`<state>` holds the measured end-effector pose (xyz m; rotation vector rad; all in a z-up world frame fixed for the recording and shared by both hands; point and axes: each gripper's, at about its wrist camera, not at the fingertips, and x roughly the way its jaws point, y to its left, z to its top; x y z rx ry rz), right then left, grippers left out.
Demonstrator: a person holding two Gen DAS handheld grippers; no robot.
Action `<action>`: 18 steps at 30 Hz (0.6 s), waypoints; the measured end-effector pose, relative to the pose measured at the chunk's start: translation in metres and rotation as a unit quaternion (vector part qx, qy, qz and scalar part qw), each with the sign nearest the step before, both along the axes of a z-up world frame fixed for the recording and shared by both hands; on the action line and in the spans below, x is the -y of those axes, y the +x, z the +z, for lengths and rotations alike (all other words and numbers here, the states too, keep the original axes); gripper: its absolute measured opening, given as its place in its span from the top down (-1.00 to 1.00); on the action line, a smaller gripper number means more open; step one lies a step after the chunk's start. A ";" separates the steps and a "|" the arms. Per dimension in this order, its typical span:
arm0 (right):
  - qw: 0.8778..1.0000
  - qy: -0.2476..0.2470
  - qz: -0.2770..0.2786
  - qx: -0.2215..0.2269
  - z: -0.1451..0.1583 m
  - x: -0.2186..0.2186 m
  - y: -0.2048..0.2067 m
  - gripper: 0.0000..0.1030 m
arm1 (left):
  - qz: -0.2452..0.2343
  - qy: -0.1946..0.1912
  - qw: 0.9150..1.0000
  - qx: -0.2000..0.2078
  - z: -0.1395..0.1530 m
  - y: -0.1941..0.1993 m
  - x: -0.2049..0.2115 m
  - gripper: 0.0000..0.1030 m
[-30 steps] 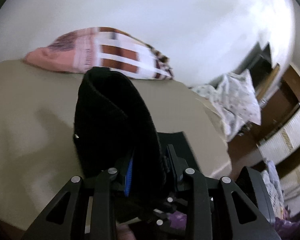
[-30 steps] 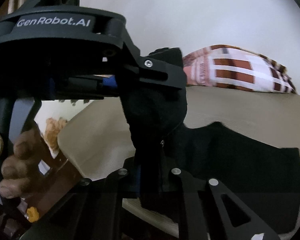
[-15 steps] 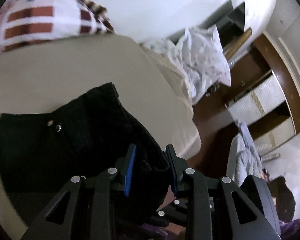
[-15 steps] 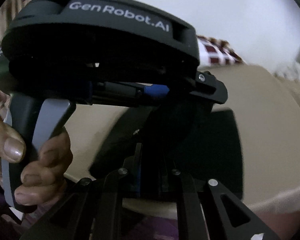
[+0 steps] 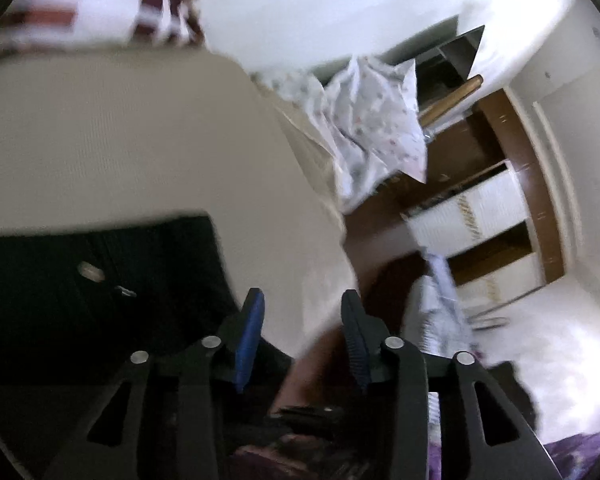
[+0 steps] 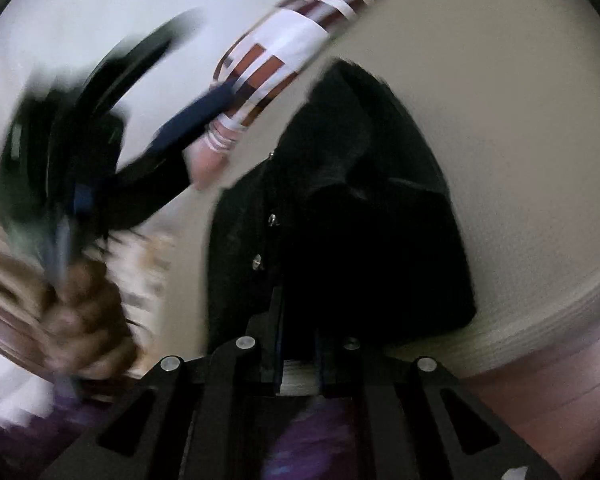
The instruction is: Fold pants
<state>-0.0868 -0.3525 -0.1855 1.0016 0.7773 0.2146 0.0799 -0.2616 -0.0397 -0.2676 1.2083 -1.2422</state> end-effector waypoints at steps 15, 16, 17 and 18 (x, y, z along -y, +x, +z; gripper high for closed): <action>0.997 0.031 -0.033 0.058 0.025 0.067 -0.052 0.59 | 0.130 0.125 0.982 0.058 -0.049 -0.019 -0.144 -0.22; 0.996 0.039 -0.033 0.075 0.033 0.073 -0.051 0.59 | 0.131 0.127 0.982 0.054 -0.054 -0.022 -0.145 -0.23; 0.996 0.039 -0.028 0.076 0.037 0.073 -0.048 0.59 | 0.132 0.128 0.982 0.051 -0.057 -0.025 -0.148 -0.23; 0.996 0.039 -0.014 0.074 0.038 0.070 -0.042 0.59 | 0.132 0.130 0.981 0.050 -0.060 -0.028 -0.149 -0.23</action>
